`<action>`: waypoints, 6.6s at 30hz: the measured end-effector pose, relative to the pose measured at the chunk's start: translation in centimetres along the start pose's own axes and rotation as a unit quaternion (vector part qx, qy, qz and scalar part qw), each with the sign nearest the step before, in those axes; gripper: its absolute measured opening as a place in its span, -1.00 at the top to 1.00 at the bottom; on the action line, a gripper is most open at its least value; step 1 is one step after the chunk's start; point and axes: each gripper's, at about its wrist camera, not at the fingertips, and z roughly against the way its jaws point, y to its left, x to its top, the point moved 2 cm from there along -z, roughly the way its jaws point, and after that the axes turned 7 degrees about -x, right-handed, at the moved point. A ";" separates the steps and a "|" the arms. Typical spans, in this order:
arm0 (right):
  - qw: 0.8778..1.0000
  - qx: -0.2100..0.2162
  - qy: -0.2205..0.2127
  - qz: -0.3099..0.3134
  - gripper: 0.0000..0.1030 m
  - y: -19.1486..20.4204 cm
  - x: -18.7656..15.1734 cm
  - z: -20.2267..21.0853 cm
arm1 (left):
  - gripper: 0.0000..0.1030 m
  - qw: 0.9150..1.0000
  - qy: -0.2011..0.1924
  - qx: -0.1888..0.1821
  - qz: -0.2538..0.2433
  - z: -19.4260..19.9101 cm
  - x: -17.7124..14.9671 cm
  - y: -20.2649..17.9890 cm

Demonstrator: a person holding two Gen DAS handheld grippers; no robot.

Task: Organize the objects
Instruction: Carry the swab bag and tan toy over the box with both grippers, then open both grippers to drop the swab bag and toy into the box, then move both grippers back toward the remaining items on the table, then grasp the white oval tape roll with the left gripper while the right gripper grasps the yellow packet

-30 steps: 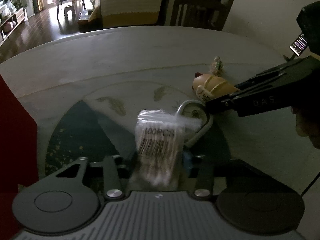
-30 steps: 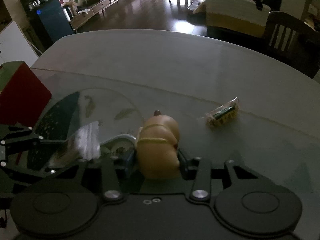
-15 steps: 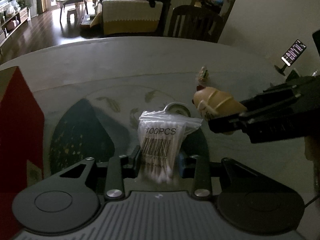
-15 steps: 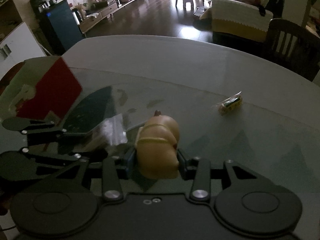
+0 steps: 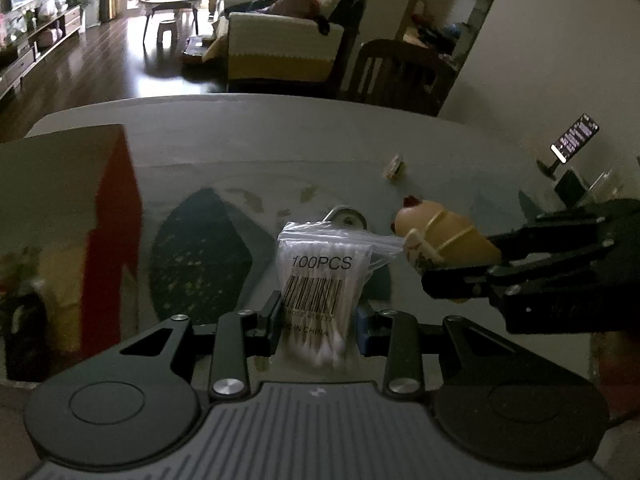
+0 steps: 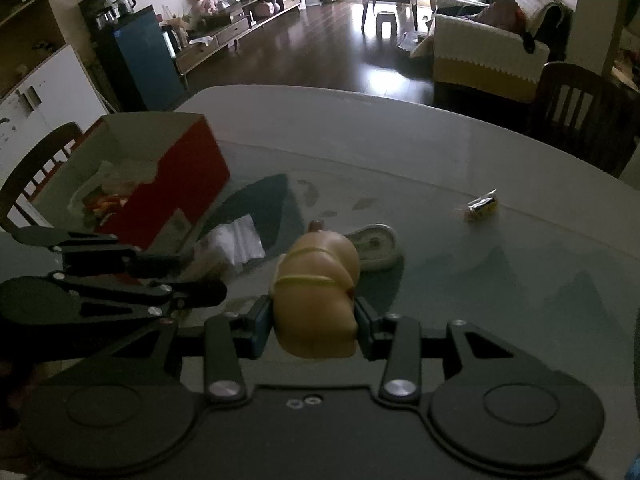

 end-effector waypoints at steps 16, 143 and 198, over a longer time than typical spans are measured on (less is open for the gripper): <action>0.999 -0.001 -0.033 0.024 0.19 10.6 1.9 3.3 | 0.34 0.999 -0.037 -0.004 0.018 10.3 -0.8 7.1; 0.998 -0.053 -0.023 0.011 -0.92 -0.9 -0.2 -1.6 | -0.70 0.997 -0.010 0.030 -0.069 2.2 2.3 2.6; 0.988 -0.118 0.071 -0.067 0.23 -16.1 8.5 -19.7 | -0.82 0.976 0.036 0.072 -0.204 -18.3 4.3 -3.7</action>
